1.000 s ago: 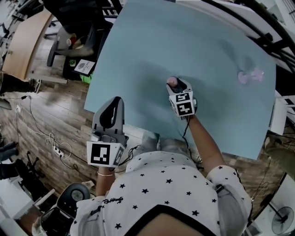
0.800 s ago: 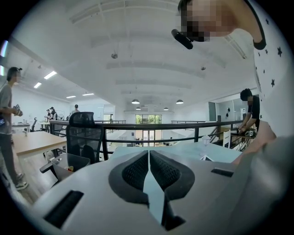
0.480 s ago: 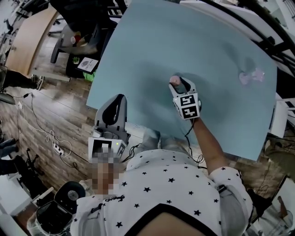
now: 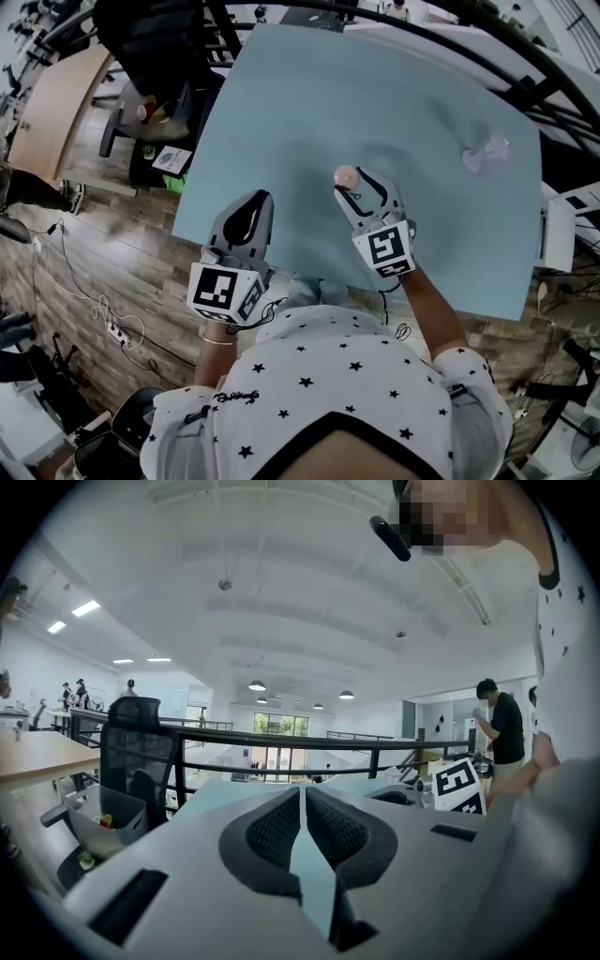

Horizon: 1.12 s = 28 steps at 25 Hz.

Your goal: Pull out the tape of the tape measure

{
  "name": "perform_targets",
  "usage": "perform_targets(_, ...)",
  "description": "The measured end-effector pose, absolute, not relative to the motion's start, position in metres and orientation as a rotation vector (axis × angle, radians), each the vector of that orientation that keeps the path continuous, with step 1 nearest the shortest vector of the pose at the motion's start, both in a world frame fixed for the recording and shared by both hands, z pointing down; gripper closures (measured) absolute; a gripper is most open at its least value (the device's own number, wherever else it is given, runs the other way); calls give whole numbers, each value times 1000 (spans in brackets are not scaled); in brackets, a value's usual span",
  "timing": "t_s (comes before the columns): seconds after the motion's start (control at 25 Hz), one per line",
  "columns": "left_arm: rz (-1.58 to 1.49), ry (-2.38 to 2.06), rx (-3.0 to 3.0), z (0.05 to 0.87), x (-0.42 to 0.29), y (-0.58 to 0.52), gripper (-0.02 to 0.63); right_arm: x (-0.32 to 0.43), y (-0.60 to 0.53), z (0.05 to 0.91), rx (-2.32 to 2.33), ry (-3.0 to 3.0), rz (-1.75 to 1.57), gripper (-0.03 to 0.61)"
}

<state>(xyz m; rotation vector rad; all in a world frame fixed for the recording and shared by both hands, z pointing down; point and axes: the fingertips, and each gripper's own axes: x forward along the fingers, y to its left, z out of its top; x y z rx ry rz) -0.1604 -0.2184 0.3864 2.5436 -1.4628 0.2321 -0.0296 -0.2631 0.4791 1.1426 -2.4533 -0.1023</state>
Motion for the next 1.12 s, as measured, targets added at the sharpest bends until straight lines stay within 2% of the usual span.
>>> perform_targets(0.44,163,-1153,2631,369,-103,-225,577,-17,-238,383,1200,-2611,-315,368)
perform_targets(0.52,151,-1107,2658,362,-93,-226,546,-17,-232,368,1187,-2621,-381,368)
perform_targets(0.6,142,-1036,2687,354,-81,-225,469,-18,-225,356,1159,-2621,-461,368)
perform_targets(0.64,133,-999,2698,351,-76,-224,457,-19,-222,352,1139,-2618,-503,368)
perform_targets(0.96,47,-744,2701,332,-54,-222,391,-31,-207,337,1036,-2657,-651,368)
perform_targets(1.12,64,-700,2710,332,-48,-218,391,-37,-200,336,996,-2677,-693,367)
